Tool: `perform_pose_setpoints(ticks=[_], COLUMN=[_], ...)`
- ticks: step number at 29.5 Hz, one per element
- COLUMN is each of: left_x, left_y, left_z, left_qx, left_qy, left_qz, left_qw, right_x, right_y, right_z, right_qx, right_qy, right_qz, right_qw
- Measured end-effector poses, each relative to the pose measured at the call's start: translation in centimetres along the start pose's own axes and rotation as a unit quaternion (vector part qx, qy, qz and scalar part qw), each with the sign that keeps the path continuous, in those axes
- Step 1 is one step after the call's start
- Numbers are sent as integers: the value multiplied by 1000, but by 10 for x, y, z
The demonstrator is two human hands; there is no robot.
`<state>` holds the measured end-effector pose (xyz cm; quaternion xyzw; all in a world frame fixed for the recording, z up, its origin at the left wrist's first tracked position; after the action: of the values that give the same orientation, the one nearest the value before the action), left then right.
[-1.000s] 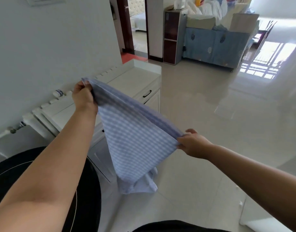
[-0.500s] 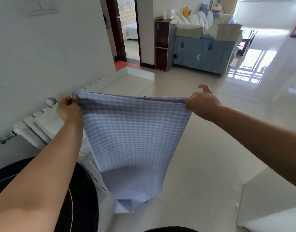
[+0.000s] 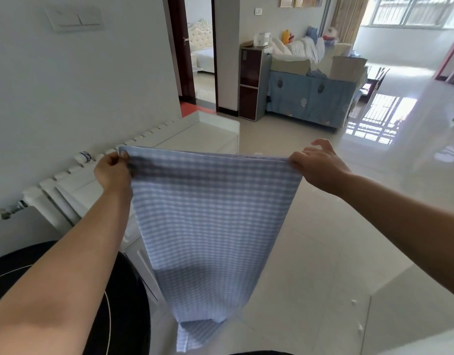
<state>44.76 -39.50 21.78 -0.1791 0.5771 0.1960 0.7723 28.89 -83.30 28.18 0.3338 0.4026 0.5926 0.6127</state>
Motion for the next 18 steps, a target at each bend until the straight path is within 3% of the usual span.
perform_pose_setpoints(ticks=[6,9,12,15,18], left_x=[-6,-10,-9,-13,-19], left_y=[-11,-17,-32,-42,-42], left_z=[1,1,0,5,25], left_qx=[53,66,132,167,201], left_qy=[-38,-62,-35,-6,-1], left_qz=[14,52,31,36,165], left_qw=[998,995,990,985,966], right_x=[2,8,8,13,38], right_y=[-11,-28,-44,-48,-53], right_z=[-5,-10,-10,-9,-14], right_qx=[-6,54,142,213,293], right_qy=[-72,-78,-99,-141,-180], right_qz=[-25,-85,-106,53,231], right_qw=[997,992,979,965,910])
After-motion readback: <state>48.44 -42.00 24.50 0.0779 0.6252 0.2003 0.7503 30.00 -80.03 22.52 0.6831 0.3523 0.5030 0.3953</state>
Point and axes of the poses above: each hand's wrist, its own z-axis towards the middle knuckle, its own y-axis out of the back of the hand, x = y × z, the point moved 8 cm from there along z, towards the middle knuckle, and after that the axes turned 12 degrees about -y, right-handed, at the moved point
